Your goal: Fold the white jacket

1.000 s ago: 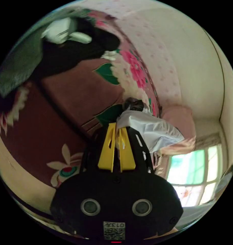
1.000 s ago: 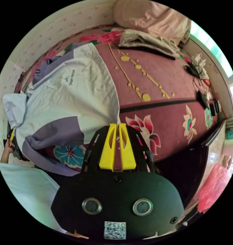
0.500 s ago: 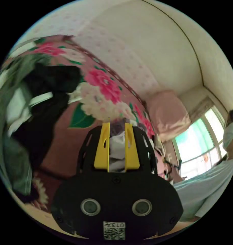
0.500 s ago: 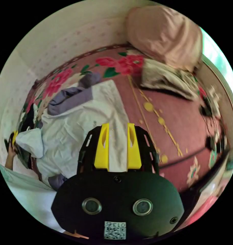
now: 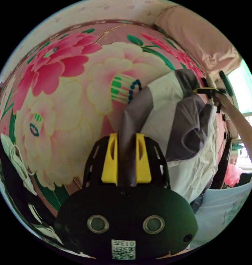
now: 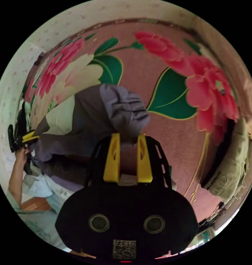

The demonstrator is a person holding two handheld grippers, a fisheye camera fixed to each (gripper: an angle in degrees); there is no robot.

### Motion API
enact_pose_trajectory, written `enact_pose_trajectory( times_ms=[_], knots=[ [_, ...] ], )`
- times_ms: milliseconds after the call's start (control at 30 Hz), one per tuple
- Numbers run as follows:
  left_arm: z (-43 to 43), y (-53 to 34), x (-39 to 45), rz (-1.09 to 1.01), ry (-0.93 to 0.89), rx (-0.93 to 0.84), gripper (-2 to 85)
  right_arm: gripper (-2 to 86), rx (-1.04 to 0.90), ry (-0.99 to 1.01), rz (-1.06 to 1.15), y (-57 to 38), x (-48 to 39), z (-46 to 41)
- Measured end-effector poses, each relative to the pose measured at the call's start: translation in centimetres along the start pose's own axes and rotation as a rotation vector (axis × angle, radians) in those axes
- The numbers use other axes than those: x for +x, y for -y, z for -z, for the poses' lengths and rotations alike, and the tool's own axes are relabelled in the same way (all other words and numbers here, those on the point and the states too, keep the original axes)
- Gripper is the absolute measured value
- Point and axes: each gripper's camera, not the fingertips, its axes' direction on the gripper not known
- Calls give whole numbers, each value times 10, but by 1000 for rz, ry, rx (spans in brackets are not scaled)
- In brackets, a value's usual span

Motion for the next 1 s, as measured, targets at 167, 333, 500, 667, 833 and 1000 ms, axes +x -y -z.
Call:
enact_pose_trajectory(
  times_ms=[167, 333, 500, 667, 833, 1000],
  knots=[
    [61, 12, 18, -174, 22, 226, 21, 47, 167, -131, 301, 53, -65, 37],
    [69, 20, -60, 138, -125, 304, 61, 74, 549, -123, 271, 83, -107, 132],
    [107, -48, -112, 315, -212, 480, 75, 42, 529, -18, 172, 30, -93, 169],
    [125, -79, -21, -104, -433, 343, 59, 11, 401, 21, 455, -117, -153, 133],
    [68, -64, 101, -304, -373, 121, 27, 4, 435, -231, 641, -234, -268, 55],
    [-9, -48, 104, -325, 29, -143, 3, -1, 186, -341, 579, -207, -284, -25]
  ],
)
